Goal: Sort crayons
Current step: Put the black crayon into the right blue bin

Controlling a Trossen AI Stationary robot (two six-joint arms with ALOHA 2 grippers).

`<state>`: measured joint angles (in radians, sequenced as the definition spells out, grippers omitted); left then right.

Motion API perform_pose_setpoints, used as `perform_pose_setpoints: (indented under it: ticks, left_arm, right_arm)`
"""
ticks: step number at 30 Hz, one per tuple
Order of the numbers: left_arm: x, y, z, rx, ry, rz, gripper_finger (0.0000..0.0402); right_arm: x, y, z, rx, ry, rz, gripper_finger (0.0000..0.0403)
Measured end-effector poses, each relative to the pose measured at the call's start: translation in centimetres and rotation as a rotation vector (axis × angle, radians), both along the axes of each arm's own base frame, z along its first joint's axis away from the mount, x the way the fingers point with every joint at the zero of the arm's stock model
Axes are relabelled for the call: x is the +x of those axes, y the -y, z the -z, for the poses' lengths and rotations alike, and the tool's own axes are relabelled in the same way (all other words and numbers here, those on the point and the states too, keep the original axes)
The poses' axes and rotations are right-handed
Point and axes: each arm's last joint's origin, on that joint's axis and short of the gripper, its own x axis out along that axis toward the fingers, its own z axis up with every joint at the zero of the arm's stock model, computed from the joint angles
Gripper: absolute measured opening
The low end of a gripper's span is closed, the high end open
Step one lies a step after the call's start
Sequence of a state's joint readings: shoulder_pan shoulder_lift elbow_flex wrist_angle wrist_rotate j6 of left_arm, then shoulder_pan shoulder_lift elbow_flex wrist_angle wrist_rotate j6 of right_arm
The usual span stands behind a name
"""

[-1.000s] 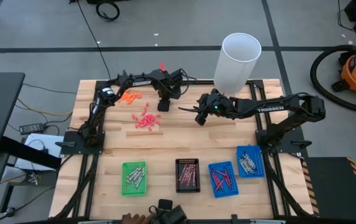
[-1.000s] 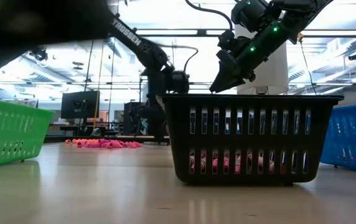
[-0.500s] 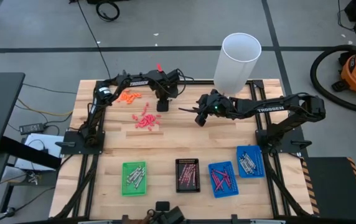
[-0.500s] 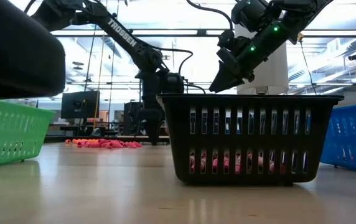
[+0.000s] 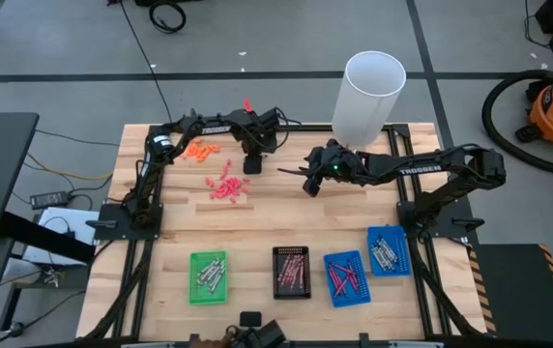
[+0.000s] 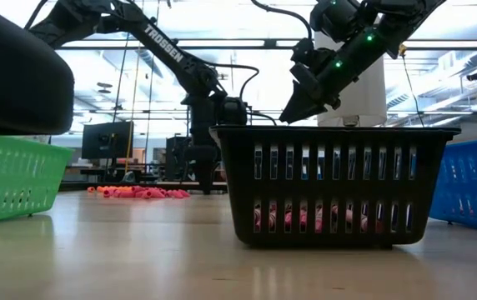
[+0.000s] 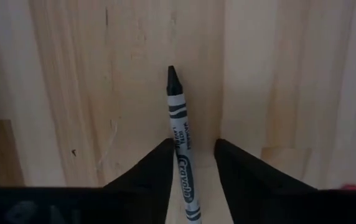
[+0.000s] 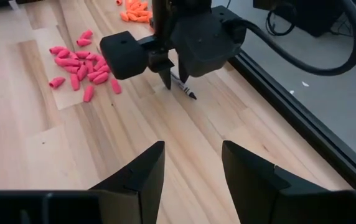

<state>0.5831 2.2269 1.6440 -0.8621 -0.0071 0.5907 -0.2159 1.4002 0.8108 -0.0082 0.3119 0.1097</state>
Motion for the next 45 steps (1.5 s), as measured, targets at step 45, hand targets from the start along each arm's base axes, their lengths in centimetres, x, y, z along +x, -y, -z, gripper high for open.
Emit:
perform_pose_setpoints:
  ticks: [45]
  left_arm:
    - [4.4,8.9,-13.7,-0.131,0.729,0.246,0.0009]
  right_arm:
    - [-1.5,-3.4,-6.4,-0.322,0.239,-0.156,0.0169]
